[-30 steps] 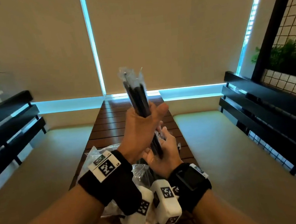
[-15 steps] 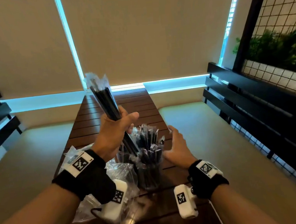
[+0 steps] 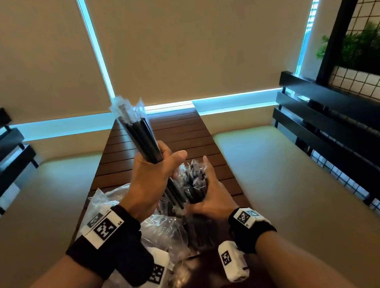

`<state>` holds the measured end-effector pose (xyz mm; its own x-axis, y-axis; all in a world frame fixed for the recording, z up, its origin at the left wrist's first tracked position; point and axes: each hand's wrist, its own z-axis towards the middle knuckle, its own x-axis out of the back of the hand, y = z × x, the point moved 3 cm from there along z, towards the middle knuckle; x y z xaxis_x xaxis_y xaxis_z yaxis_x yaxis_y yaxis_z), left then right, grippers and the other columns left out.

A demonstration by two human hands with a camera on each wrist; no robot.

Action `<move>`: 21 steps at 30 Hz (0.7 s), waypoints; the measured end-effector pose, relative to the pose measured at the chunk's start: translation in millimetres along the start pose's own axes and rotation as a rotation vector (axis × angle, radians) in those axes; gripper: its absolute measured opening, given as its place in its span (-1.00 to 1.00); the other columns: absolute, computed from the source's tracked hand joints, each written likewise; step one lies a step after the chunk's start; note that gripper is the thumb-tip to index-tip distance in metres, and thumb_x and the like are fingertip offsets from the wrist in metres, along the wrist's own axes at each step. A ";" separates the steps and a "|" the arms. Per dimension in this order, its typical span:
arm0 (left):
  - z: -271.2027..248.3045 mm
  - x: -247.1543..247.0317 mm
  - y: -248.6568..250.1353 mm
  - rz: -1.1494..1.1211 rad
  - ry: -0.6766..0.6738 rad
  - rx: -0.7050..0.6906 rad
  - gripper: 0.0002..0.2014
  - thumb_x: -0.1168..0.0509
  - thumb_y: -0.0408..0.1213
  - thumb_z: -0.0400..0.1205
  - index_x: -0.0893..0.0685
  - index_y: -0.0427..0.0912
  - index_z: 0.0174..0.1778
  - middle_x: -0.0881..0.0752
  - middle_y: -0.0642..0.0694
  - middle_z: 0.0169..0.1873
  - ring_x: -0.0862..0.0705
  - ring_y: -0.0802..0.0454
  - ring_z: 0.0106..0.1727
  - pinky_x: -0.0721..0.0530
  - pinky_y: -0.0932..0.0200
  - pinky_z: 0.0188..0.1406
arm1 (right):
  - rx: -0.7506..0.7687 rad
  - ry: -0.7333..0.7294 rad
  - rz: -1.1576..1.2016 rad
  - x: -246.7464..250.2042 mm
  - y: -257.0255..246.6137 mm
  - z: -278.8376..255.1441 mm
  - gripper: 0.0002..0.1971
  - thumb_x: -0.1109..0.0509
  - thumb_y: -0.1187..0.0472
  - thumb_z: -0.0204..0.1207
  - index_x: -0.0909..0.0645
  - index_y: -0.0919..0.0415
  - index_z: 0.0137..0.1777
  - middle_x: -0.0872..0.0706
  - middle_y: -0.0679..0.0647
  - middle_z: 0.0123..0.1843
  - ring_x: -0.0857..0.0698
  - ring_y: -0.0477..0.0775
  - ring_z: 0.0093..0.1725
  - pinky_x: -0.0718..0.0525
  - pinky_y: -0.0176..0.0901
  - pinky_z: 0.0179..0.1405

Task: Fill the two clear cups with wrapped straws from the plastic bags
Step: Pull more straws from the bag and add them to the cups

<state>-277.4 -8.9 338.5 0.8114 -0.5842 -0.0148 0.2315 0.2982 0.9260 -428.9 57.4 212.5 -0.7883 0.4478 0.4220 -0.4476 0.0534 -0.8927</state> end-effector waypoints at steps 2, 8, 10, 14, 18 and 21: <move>2.6 3.5 -1.8 -0.012 0.003 0.007 -0.60 -0.47 -0.45 0.57 -0.46 -0.11 -0.49 -0.50 -0.05 -0.62 -0.53 0.00 -0.53 -0.62 0.03 -0.27 | -0.003 0.003 -0.003 1.9 -3.5 5.0 0.44 -0.79 -0.19 -0.01 0.18 -0.25 0.73 -0.62 -0.07 0.49 -0.64 -0.12 0.38 -0.51 -0.12 0.45; 6.8 1.3 -13.1 -0.001 0.010 0.026 -0.62 -0.48 -0.46 0.57 -0.45 -0.14 -0.45 -0.50 -0.13 -0.59 -0.54 -0.01 -0.53 -0.62 0.08 -0.33 | -0.114 0.049 -0.181 7.2 10.0 15.4 -0.36 -0.62 -0.37 0.07 -0.69 -0.12 0.14 -0.82 -0.23 0.01 -0.77 -0.23 0.04 -0.76 -0.08 0.16; 5.9 -8.1 -20.1 0.008 0.016 0.038 -0.64 -0.48 -0.46 0.57 -0.46 -0.17 -0.43 -0.49 -0.19 -0.57 -0.53 -0.02 -0.53 -0.61 0.08 -0.36 | -0.144 0.076 -0.185 7.7 11.2 13.8 -0.44 -0.55 -0.40 0.05 -0.72 -0.10 -0.02 -0.81 -0.23 -0.11 -0.78 -0.24 -0.06 -0.77 -0.13 0.04; 0.0 -27.5 -38.4 0.039 0.000 0.074 -0.71 -0.45 -0.48 0.59 -0.48 -0.29 -0.36 -0.50 -0.22 -0.56 -0.52 -0.01 -0.52 -0.62 0.08 -0.37 | -0.171 0.095 -0.149 7.6 17.3 10.0 -0.46 -0.49 -0.39 0.05 -0.73 -0.01 -0.11 -0.82 -0.15 -0.21 -0.78 -0.24 -0.19 -0.80 -0.09 -0.08; -2.3 -31.3 -59.3 0.023 0.031 0.114 -0.72 -0.45 -0.51 0.58 -0.50 -0.30 -0.36 -0.51 -0.16 -0.58 -0.52 -0.03 -0.52 -0.62 0.09 -0.39 | -0.194 0.103 -0.114 9.1 16.5 4.7 -0.30 -0.43 -0.53 0.00 -0.73 -0.02 -0.03 -0.83 -0.15 -0.15 -0.77 -0.25 -0.15 -0.76 -0.18 -0.11; -11.9 -31.9 -80.6 0.035 0.014 0.170 -0.70 -0.49 -0.47 0.57 -0.53 -0.25 -0.41 -0.53 -0.19 -0.52 -0.54 -0.08 -0.42 -0.64 -0.02 -0.22 | -0.219 0.105 -0.142 8.0 17.1 2.1 -0.30 -0.42 -0.56 0.03 -0.70 -0.02 -0.02 -0.81 -0.13 -0.13 -0.78 -0.17 -0.12 -0.77 -0.09 -0.10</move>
<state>-315.5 -5.3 259.9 0.8251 -0.5648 0.0145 0.1100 0.1858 0.9764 -443.7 60.0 201.0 -0.6711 0.5115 0.5366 -0.4392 0.3088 -0.8437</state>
